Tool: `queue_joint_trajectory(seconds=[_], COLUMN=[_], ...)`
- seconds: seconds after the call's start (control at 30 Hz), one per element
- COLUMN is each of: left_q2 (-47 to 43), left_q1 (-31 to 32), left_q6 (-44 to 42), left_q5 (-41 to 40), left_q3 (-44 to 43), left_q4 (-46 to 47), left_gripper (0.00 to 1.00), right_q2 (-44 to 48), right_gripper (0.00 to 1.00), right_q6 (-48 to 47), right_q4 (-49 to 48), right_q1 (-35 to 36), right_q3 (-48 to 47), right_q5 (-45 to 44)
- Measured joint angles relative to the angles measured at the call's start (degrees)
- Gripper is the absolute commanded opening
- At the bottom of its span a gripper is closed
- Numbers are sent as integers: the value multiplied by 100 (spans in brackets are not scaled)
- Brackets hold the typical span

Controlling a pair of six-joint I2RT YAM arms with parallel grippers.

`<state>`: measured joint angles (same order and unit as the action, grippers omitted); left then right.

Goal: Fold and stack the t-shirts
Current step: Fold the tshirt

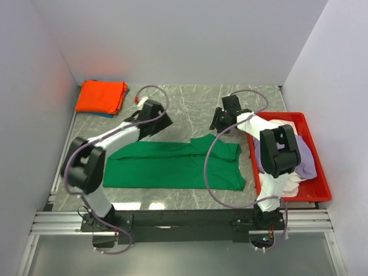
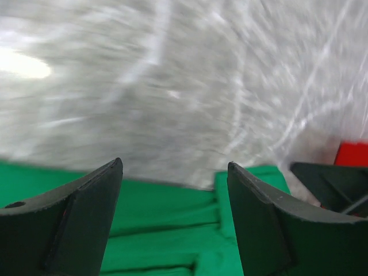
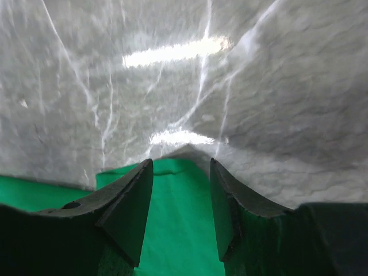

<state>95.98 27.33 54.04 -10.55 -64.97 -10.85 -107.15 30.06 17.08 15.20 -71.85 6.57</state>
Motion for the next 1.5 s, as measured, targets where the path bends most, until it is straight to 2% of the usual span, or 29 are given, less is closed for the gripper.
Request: queue_joint_trajectory(seconds=[0.2,0.43,0.63,0.67,0.77,0.87,1.1,1.2,1.3,1.4,1.43,1.5], left_q2=[1303,1941,2363,2382,2402,2465,2516,2516,2516,2516,2516,2516], left_q1=[485,809,970,994,1043,1082,1130,1141,1145,1152,1154,1154], left_q6=[-262,-365,-380,-380,-380,-387,-402,-426,-450,-492,-507,-514], left_q5=[531,927,1075,1082,1121,1139,1224,1228,1226,1226,1226,1226], left_q3=[-1187,-1593,-1888,-1910,-1969,-1993,-2072,-2090,-2090,-2090,-2090,-2090], left_q4=[-103,-238,-304,-302,-332,-343,-365,-369,-367,-361,-363,-365], left_gripper=[77,74,66,61,55,47,17,12,12,12,11,11], right_q2=[-251,-271,-271,-271,-271,-267,-83,98,232,258,254,229], right_gripper=[49,40,11,4,0,0,0,0,0,13,22,31], right_q6=[-146,-192,-247,-256,-273,-267,-249,-247,-243,-223,-234,-245], right_q4=[321,415,422,426,439,446,463,452,461,463,481,501], right_q1=[227,332,345,345,345,348,348,348,348,348,348,348], right_q3=[-256,-269,-269,-269,-269,-269,-256,-192,-168,-168,-168,-170], right_q5=[-122,-181,-181,-179,-173,-157,-157,-160,-168,-223,-238,-256])
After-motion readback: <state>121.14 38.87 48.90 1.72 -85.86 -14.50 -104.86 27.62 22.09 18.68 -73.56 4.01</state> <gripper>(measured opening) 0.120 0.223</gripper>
